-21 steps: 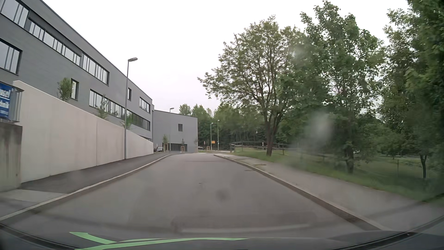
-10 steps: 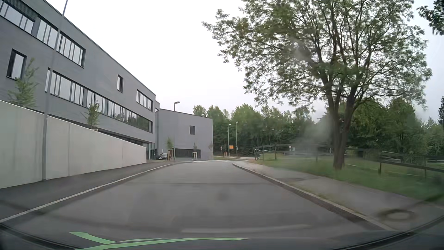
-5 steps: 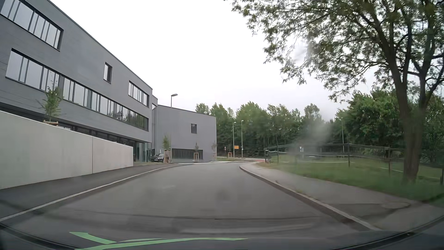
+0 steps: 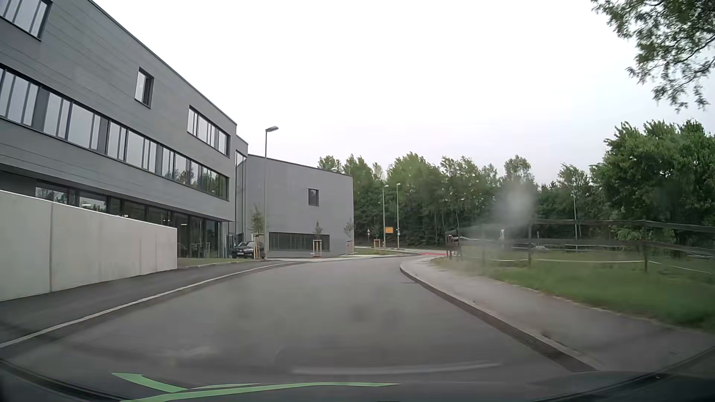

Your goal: Follow the waypoints while adhering to traffic rules and regulations

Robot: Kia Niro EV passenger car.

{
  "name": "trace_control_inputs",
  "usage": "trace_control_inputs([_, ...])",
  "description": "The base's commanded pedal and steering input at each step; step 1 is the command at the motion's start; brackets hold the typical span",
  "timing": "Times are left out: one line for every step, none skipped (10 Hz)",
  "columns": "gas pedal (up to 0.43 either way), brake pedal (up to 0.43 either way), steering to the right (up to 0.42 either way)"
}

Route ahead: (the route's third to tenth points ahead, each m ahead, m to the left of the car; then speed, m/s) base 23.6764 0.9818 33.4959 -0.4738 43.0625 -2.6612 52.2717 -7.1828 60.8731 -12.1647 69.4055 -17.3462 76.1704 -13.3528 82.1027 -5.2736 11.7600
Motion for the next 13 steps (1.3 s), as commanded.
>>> trace_control_inputs([0.0,0.0,-0.005])
trace_control_inputs([0.0,0.0,-0.004])
trace_control_inputs([0.0,0.0,-0.001])
trace_control_inputs([0.0,0.012,-0.002])
trace_control_inputs([0.0,0.049,-0.001])
trace_control_inputs([0.0,0.061,0.002])
trace_control_inputs([0.0,0.073,0.004])
trace_control_inputs([0.0,0.085,0.006])
trace_control_inputs([0.0,0.098,0.01])
trace_control_inputs([0.0,0.122,0.018])
trace_control_inputs([0.0,0.128,0.023])
trace_control_inputs([0.0,0.14,0.027])
trace_control_inputs([0.0,0.152,0.029])
